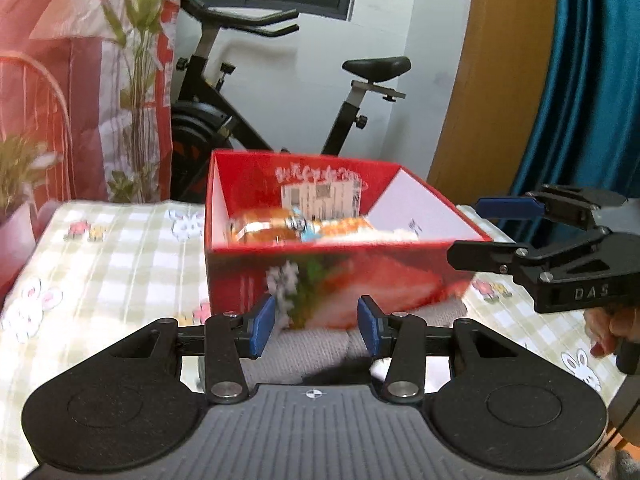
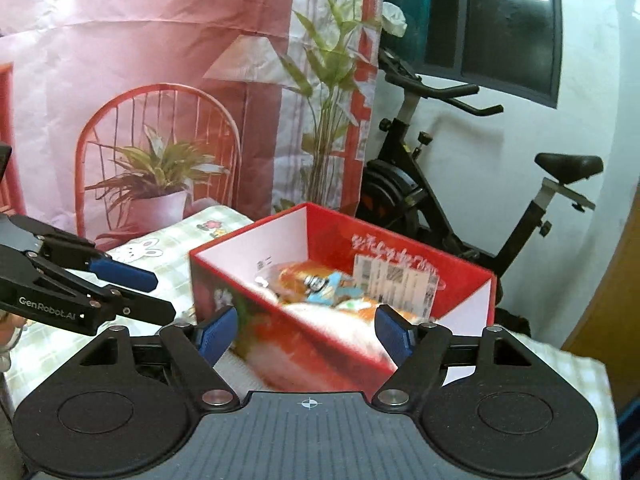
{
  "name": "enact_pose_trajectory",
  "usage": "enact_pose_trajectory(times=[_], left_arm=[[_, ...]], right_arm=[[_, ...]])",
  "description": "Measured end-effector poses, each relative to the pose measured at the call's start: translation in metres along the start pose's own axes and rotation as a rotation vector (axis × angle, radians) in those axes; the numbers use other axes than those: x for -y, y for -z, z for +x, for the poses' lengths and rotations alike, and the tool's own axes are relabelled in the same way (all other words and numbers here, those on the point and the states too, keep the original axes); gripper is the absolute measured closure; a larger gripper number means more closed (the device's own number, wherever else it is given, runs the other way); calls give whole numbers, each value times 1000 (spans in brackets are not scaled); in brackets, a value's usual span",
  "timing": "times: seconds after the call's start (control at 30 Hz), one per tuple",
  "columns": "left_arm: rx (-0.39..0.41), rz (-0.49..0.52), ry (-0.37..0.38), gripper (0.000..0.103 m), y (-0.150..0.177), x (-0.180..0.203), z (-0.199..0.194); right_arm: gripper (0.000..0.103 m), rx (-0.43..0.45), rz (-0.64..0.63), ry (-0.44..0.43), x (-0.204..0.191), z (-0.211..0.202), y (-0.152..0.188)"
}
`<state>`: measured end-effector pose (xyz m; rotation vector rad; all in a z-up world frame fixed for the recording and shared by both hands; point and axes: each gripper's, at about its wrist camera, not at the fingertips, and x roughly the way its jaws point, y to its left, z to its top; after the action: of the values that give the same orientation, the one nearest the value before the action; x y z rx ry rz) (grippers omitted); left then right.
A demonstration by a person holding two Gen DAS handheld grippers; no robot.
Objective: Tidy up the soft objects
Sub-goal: 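Move the left tool back to the white bag with green cable, then grasp the white bag with green cable in the left gripper and lift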
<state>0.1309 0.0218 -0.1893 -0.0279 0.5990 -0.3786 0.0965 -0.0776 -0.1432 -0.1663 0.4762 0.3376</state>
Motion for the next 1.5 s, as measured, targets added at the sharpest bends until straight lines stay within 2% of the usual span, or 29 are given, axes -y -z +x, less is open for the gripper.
enact_pose_trajectory(times=[0.23,0.47,0.6,0.93,1.1,1.17,1.23,1.5], left_arm=[[-44,-49,14,55,33,1,-2],[-59,-48,10,54,46,1,1],[-64,-49,5,54,50,4,1],[-75,-54,-3,54,55,5,4],[-72,-59,-6,54,56,5,5],[-66,-59,-8,54,56,4,5],[-61,-58,-8,54,55,3,5],[-23,-3,38,54,35,14,12]], right_arm=[[28,-12,45,39,-18,-20,53],[24,-119,99,104,-3,-39,108],[22,-140,140,124,5,-48,126],[24,-220,75,110,-1,-13,135],[37,-229,75,106,5,5,131],[48,-216,59,103,6,8,126],[55,-194,42,87,6,10,118],[59,-158,-95,57,1,27,86]])
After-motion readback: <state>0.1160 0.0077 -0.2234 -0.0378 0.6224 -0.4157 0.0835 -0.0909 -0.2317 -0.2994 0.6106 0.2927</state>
